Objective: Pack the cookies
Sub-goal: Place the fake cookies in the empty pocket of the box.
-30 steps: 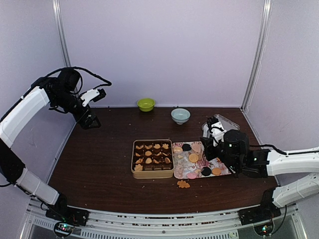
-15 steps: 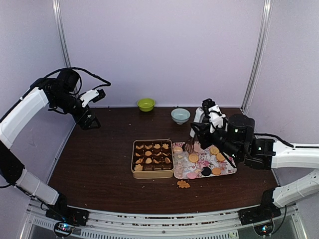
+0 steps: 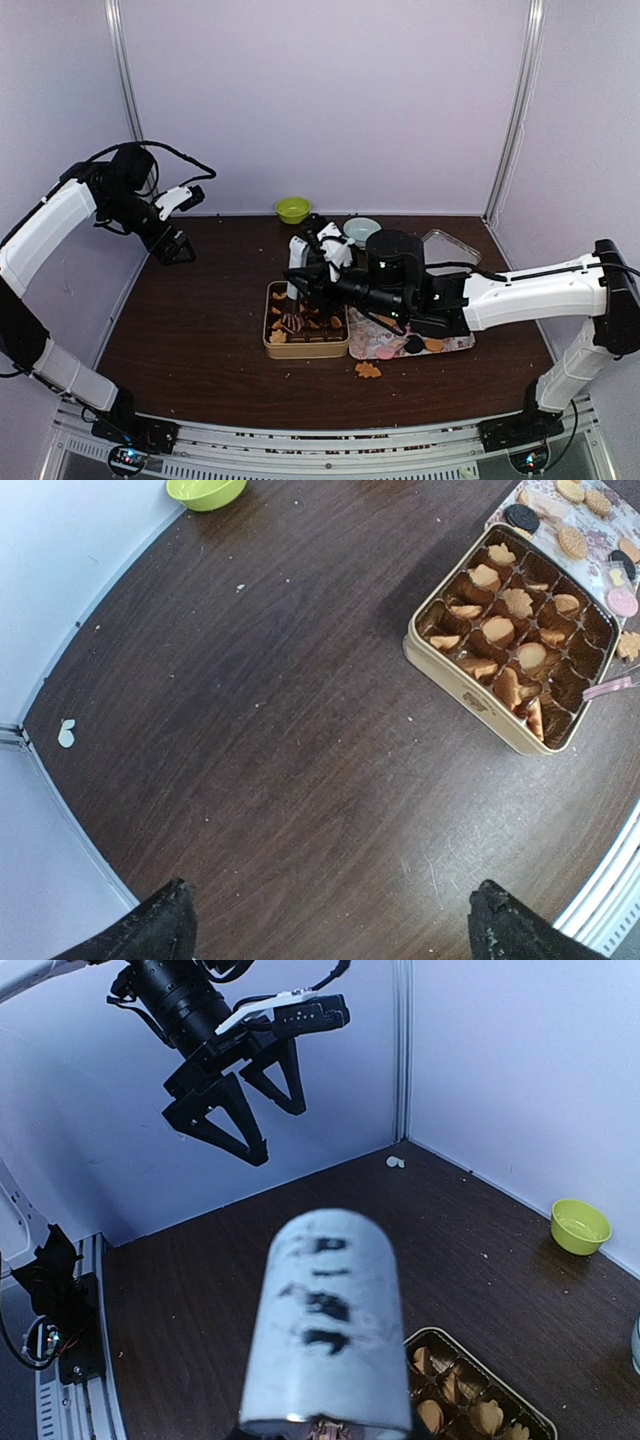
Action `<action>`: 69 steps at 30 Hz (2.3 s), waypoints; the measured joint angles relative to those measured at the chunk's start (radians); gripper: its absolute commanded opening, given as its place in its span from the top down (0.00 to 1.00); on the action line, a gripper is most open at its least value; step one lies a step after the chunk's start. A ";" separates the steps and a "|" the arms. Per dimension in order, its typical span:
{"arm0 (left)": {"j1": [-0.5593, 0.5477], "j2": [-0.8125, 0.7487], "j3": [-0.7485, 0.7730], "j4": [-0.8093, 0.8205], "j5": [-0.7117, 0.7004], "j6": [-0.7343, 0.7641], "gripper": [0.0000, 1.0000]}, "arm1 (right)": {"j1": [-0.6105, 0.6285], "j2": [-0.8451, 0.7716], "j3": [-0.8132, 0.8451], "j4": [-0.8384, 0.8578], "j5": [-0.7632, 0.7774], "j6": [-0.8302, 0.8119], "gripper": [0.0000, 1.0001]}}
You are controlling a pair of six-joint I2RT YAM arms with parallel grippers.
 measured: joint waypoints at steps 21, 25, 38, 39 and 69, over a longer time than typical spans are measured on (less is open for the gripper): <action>0.000 -0.013 -0.008 0.000 0.001 0.000 0.03 | 0.000 0.063 0.008 0.010 -0.011 -0.060 1.00; 0.000 -0.016 -0.008 0.000 0.002 0.000 0.03 | 0.000 0.069 0.008 0.008 -0.008 -0.064 0.98; 0.000 -0.017 -0.008 0.000 0.016 0.000 0.03 | 0.000 0.071 0.008 0.004 0.014 -0.085 0.95; 0.000 -0.017 -0.008 0.000 0.016 0.000 0.03 | 0.000 0.071 0.008 0.004 0.014 -0.085 0.94; 0.000 -0.017 -0.008 0.000 0.024 0.001 0.03 | -0.045 -0.053 -0.034 0.007 0.048 -0.036 0.69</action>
